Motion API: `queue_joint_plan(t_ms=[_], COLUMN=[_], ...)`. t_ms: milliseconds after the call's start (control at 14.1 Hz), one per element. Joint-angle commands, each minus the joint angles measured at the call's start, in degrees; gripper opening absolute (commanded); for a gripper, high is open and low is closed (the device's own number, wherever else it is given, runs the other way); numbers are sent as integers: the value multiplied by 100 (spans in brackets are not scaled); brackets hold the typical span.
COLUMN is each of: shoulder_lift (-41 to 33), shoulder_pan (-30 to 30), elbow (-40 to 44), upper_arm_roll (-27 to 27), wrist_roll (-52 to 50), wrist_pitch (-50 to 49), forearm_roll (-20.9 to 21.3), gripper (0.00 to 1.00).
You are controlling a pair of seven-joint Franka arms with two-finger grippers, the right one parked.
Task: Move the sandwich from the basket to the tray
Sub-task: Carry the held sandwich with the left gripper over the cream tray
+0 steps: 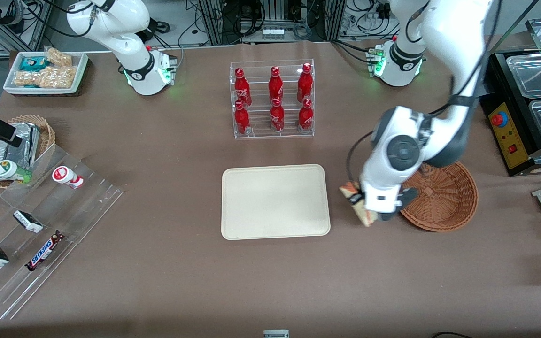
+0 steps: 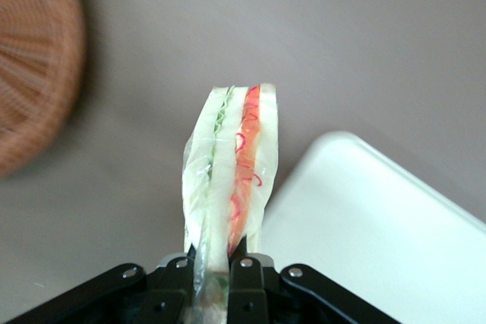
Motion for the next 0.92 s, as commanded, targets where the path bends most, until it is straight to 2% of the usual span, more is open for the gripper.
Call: queue_joint_plan(t_ms=[0, 283, 354, 425, 638, 850], shoulder_lift=[787, 1553, 1650, 1712, 1914, 1915], shoulder_pan=[-687, -1303, -1444, -1550, -1778, -1841], elbow=[1056, 2051, 2088, 2062, 2079, 1930], upper_arm_roll=[88, 97, 97, 106, 97, 88], wrist_roll=[-34, -148, -113, -61, 194, 755], wrist_pitch=[-128, -5, 187, 424, 655, 646], forearm_roll=[-105, -43, -35, -17, 518, 598], gripper=[6, 7, 11, 11, 11, 12])
